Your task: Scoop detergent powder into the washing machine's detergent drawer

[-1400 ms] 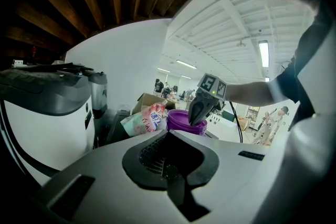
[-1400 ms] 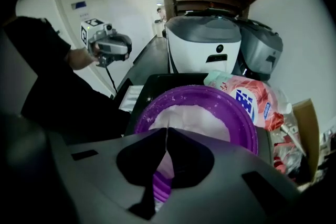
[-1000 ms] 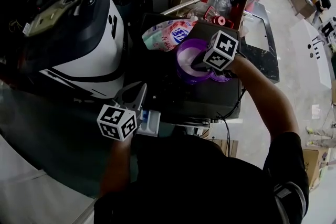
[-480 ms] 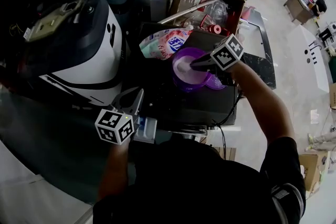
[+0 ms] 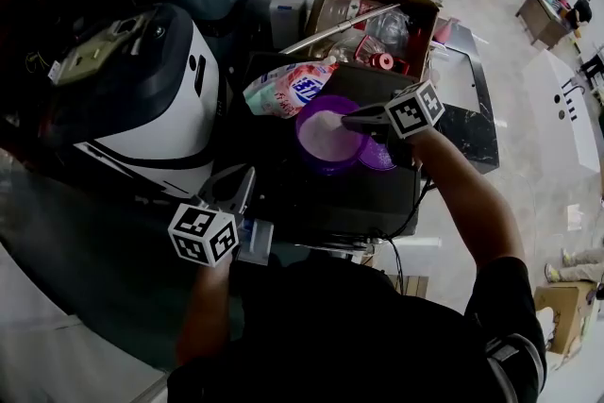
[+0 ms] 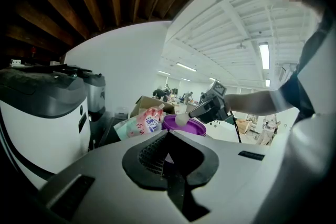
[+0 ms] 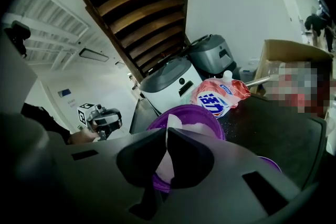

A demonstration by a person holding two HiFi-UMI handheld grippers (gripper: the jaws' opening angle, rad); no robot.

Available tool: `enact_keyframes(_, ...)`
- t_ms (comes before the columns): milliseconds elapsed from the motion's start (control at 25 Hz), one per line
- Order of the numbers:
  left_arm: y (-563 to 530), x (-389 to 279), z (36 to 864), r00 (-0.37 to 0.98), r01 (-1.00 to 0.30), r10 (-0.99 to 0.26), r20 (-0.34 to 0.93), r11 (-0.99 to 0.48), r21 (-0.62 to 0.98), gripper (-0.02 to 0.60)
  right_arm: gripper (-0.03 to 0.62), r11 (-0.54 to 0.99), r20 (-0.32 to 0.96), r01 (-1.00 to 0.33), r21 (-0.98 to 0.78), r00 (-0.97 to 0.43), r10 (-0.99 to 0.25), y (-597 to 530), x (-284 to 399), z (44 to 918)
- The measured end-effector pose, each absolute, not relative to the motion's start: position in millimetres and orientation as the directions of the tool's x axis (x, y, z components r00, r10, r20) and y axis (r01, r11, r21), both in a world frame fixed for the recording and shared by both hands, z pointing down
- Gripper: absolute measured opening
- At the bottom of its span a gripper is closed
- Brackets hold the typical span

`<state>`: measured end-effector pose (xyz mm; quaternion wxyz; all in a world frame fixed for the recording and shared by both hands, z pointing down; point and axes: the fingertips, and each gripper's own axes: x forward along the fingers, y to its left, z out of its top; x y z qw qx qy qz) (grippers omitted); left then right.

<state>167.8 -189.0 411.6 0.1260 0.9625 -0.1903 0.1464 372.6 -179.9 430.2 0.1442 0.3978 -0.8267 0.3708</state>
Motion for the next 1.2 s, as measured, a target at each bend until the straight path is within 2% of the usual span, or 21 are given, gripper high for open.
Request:
enact_keyframes(280,-175,172,406,0.862,-0.450,-0.376,0.339,-0.876,0.175,0.008,0.021,0.408,0.411,-0.726,-0.553,-0.664,-0.625,-171,389,426)
enact_keyframes(680,-171,125,393,0.812,-0.538,-0.462,0.357,-0.830,0.147,0.009,0.021,0.416,0.243,-0.657,-0.629,-0.674,-0.698,-169,380,396)
enact_keyframes(920,-162,87,390,0.821,-0.531,-0.462,0.335,-0.834,0.151,0.008,0.021,0.431,0.132,-0.596,-0.677,-0.675,-0.726,-160,349,367)
enact_keyframes(1200,-155,21,393,0.816,-0.546,-0.477,0.326,-0.821,0.165,0.008,0.021,0.478,0.064,-0.551,-0.684,-0.698,-0.713,-152,281,342)
